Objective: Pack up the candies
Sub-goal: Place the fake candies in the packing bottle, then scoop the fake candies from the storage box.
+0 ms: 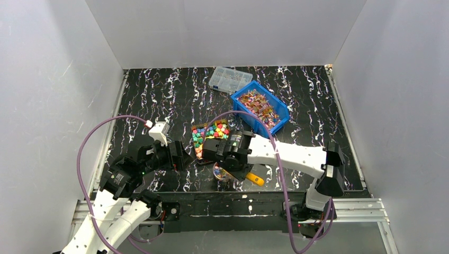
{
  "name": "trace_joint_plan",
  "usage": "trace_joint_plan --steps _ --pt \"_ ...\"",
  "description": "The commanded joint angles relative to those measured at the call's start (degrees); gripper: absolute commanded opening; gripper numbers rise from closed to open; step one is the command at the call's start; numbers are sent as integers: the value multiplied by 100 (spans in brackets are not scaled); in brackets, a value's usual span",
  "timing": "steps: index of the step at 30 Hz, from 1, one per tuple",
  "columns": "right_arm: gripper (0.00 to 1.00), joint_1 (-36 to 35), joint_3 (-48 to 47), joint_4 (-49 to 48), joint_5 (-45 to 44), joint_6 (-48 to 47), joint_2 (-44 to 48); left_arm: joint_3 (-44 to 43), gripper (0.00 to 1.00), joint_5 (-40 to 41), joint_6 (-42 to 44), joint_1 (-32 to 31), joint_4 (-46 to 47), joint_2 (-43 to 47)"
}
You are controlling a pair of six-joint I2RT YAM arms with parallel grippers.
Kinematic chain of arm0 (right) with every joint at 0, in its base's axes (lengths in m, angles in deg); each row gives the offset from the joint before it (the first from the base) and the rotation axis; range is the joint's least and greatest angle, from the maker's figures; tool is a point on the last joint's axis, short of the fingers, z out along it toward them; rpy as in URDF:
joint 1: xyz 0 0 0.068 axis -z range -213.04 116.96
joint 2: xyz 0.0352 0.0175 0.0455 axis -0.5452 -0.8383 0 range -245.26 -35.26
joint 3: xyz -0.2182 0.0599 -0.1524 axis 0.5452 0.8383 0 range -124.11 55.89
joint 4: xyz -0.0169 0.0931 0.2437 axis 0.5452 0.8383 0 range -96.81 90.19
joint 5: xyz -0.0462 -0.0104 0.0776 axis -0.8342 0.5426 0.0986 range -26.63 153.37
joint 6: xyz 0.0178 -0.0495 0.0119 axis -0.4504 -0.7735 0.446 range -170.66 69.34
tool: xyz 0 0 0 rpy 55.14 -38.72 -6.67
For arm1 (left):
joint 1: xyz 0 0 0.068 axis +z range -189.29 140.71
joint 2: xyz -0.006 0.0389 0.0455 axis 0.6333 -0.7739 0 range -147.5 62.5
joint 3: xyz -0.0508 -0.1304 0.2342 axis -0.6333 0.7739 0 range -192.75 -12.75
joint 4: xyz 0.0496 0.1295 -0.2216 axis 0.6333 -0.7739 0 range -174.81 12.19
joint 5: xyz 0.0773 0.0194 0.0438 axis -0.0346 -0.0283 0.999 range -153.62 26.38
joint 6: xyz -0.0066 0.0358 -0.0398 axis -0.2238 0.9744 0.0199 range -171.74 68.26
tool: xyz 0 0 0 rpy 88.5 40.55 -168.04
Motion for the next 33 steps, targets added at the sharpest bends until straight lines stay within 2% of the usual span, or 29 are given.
trace_joint_plan --steps 1,15,24,33 --pt "1 -22 -528 187 -196 107 -22 21 98 -121 88 30 86 48" --pt "1 669 -1373 90 -660 -568 -732 30 98 -127 102 30 95 75" --pt "1 943 -1838 -43 -566 -1553 -1466 38 98 -40 80 26 87 131" --pt "1 1163 -1735 -347 -1296 -2601 -1793 34 98 8 84 30 89 252"
